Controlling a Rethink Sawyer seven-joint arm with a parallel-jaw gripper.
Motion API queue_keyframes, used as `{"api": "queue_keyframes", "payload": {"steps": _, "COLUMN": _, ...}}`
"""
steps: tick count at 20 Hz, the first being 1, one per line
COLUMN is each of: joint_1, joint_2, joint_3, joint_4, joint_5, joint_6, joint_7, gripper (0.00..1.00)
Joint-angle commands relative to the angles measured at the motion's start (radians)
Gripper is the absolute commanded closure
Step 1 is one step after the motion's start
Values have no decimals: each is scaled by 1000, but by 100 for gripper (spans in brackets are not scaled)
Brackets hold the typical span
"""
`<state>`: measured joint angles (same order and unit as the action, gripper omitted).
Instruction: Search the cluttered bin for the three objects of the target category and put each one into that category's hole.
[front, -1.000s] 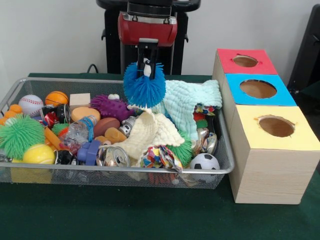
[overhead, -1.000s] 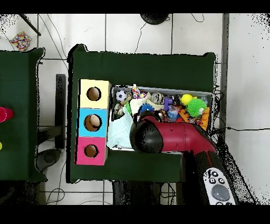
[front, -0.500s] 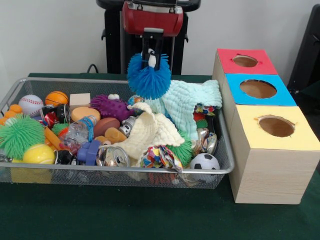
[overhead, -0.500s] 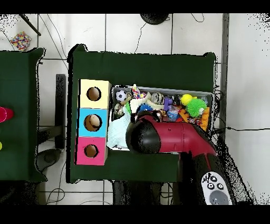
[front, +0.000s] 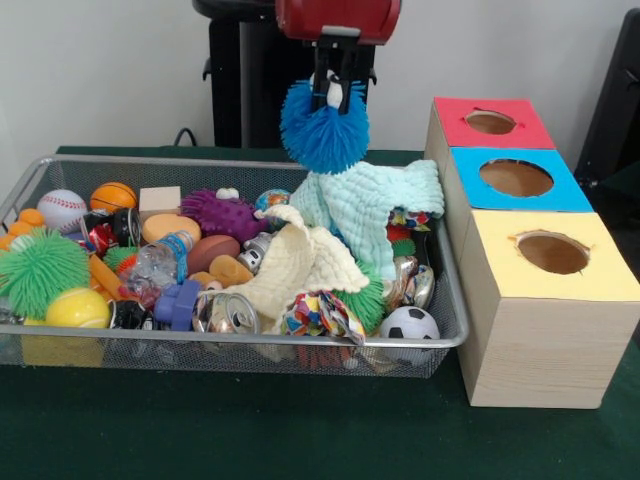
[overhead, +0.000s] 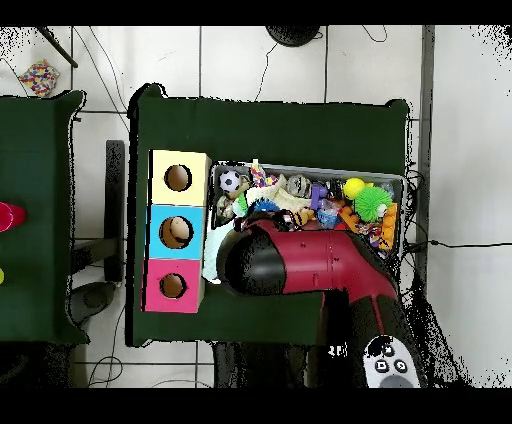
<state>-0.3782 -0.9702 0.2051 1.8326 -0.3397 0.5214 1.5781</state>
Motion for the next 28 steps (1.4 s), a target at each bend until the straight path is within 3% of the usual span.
{"api": "queue_keyframes", "payload": {"steps": 1, "joint_1": 12, "joint_2": -66, "joint_3": 44, "joint_4": 3, "joint_5": 50, "joint_6": 147, "joint_7": 27, "gripper": 100}}
{"api": "queue_keyframes", "payload": {"steps": 15, "joint_1": 52, "joint_2": -91, "joint_3": 27, "joint_4": 3, "joint_5": 76, "joint_6": 237, "joint_7": 56, "gripper": 100}}
{"api": "queue_keyframes", "payload": {"steps": 22, "joint_1": 94, "joint_2": 11, "joint_3": 24, "joint_4": 2, "joint_5": 32, "joint_6": 104, "joint_7": 98, "gripper": 100}}
{"api": "queue_keyframes", "payload": {"steps": 28, "joint_1": 83, "joint_2": 13, "joint_3": 23, "joint_4": 54, "joint_5": 48, "joint_6": 58, "joint_7": 98, "gripper": 100}}
